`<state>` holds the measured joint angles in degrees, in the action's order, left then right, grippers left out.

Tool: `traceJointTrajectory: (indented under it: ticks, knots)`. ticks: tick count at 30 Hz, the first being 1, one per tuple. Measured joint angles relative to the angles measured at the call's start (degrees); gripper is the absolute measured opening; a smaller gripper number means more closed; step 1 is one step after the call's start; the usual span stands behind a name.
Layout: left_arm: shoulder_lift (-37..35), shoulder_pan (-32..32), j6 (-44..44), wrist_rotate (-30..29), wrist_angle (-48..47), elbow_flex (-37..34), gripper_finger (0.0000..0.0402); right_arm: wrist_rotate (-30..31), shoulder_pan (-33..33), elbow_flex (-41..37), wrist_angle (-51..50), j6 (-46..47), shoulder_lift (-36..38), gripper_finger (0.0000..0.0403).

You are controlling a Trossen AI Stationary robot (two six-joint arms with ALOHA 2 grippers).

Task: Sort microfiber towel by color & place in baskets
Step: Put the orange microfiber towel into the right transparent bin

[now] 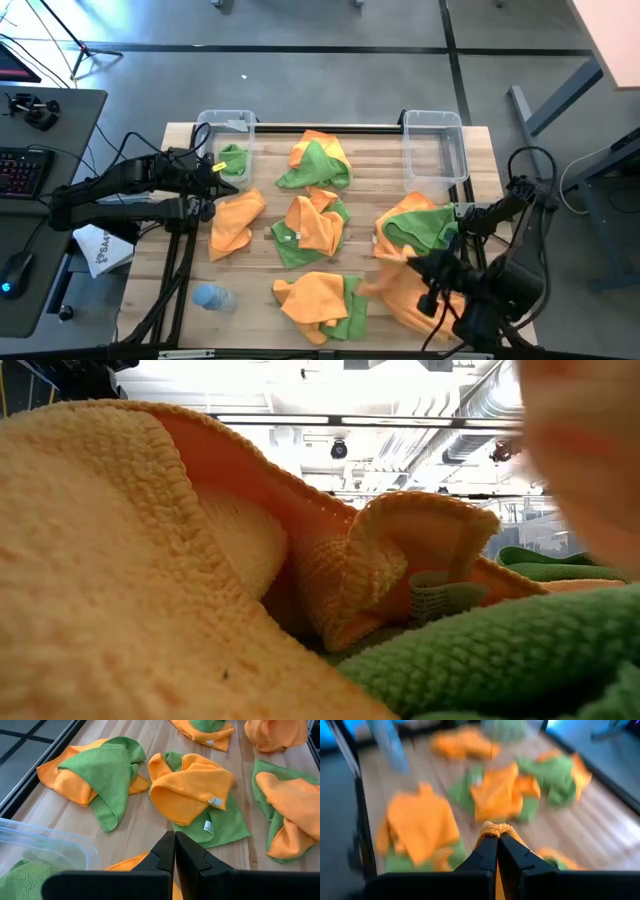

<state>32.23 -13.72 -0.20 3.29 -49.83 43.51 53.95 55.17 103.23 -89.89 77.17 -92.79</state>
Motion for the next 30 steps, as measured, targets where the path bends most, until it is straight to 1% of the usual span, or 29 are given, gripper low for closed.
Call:
traceJointTrajectory:
  ticks: [5, 8, 14, 18, 21, 26, 30]
  knots:
    - [0.0, 0.0, -0.2, 1.2, 0.0, 0.0, 0.0000, 9.5, -2.9, 0.1, -0.2, -0.5, 3.0, 0.0000]
    - [0.0, 0.0, -0.2, 1.2, 0.0, 0.0, 0.0000, 12.5, -6.6, 0.1, -0.1, -1.7, 4.5, 0.0000]
    - [0.0, 0.0, -0.2, 1.2, 0.0, 0.0, 0.0000, 13.1, -15.6, 0.0, -0.1, -2.0, 8.2, 0.0000]
    - [0.0, 0.0, -0.2, 1.2, 0.0, 0.0, 0.0000, 13.3, -20.2, 0.0, -0.1, -6.7, 12.1, 0.0000]
    - [0.0, 0.0, -0.2, 1.2, 0.0, 0.0, 0.0000, 14.7, -23.1, 0.0, -0.1, -8.9, 16.0, 0.0000]
    - [0.0, 0.0, -0.2, 1.3, 0.0, 0.0, 0.0000, 19.8, -26.8, 0.0, -0.1, -13.1, 22.4, 0.0000]
    - [0.0, 0.0, -0.2, 1.1, 0.0, 0.0, 0.0000, 19.7, -29.5, 0.0, -0.1, -18.1, 26.7, 0.0000]
